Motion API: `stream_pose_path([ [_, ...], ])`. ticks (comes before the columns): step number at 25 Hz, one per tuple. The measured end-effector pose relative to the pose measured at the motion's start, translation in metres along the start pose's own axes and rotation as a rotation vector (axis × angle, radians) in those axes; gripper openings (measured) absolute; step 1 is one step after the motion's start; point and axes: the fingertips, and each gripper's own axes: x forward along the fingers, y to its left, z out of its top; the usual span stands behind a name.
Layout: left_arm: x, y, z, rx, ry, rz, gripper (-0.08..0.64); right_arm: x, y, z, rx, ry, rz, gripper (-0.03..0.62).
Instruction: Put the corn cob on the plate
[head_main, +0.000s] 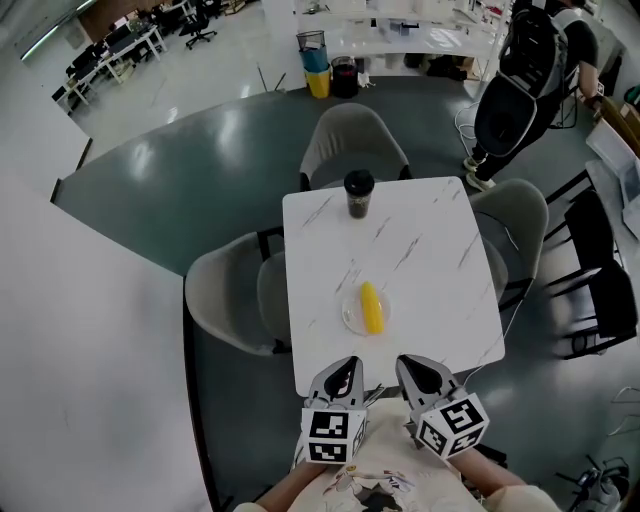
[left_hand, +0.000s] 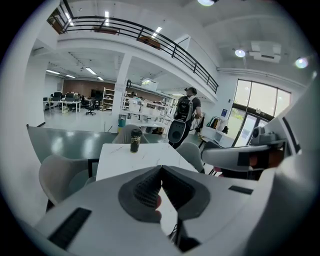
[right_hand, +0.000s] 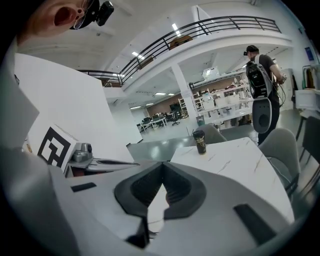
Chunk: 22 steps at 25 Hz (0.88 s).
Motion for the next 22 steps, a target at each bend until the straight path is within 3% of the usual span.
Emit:
stream_pose_path([
  [11, 0.006, -0.012, 0.007, 0.035, -0.02, -0.039, 0.009, -0.009, -0.007, -0.003, 0.019, -0.009, -0.042, 0.005],
  [22, 0.009, -0.004, 0.004, 0.018, -0.021, -0.047, 0.009, -0.002, -0.005, -0.005, 0.015, -0.002, -0.039, 0.005],
])
